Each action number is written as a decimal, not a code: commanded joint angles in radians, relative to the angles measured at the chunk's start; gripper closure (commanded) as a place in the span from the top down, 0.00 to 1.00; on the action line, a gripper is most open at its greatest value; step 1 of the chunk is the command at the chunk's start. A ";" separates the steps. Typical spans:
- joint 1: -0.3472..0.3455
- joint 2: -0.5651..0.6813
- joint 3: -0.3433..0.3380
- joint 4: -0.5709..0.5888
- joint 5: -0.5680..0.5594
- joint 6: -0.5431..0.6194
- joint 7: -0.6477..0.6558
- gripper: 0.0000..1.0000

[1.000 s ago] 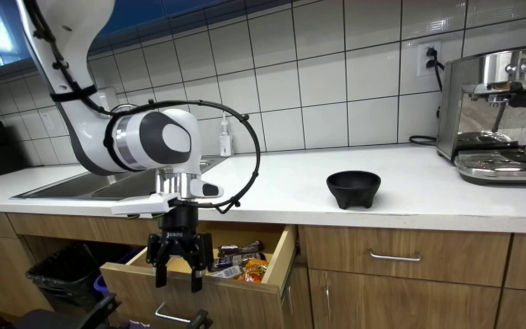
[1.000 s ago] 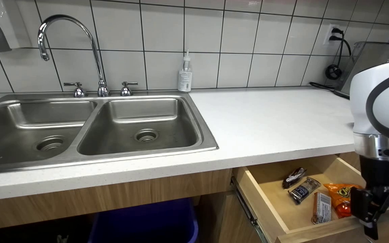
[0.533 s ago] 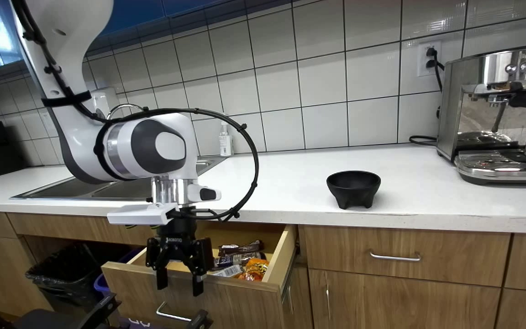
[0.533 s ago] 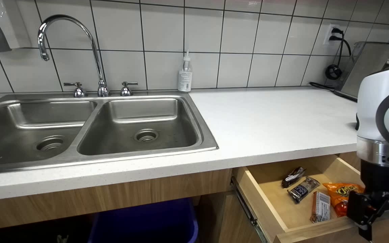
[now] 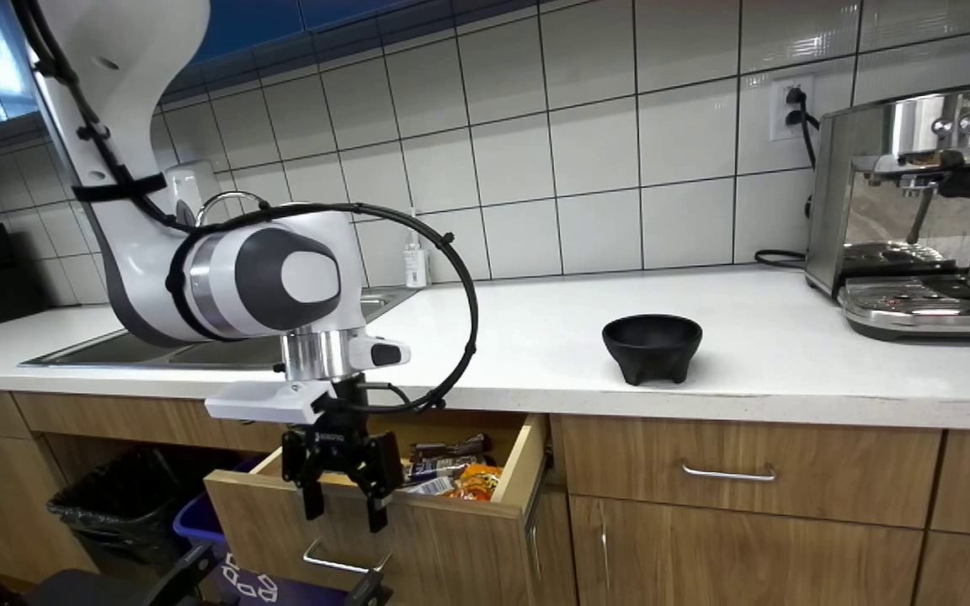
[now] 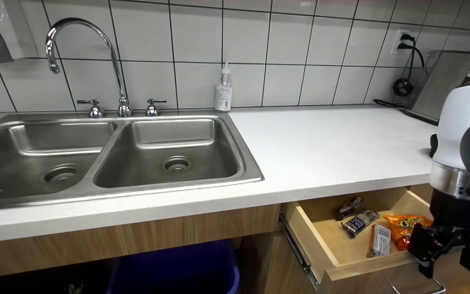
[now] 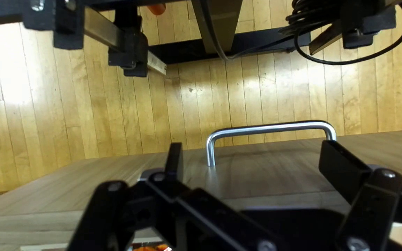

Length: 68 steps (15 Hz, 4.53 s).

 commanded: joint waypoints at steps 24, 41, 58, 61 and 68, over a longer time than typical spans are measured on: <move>0.258 0.109 -0.263 0.012 0.057 0.356 0.134 1.00; 0.237 0.172 -0.234 0.218 0.090 0.230 0.160 1.00; 0.158 0.212 -0.139 0.373 0.089 0.065 0.151 1.00; 0.122 0.177 -0.107 0.356 0.079 0.026 0.120 1.00; 0.099 0.061 -0.121 0.258 0.037 0.043 0.112 1.00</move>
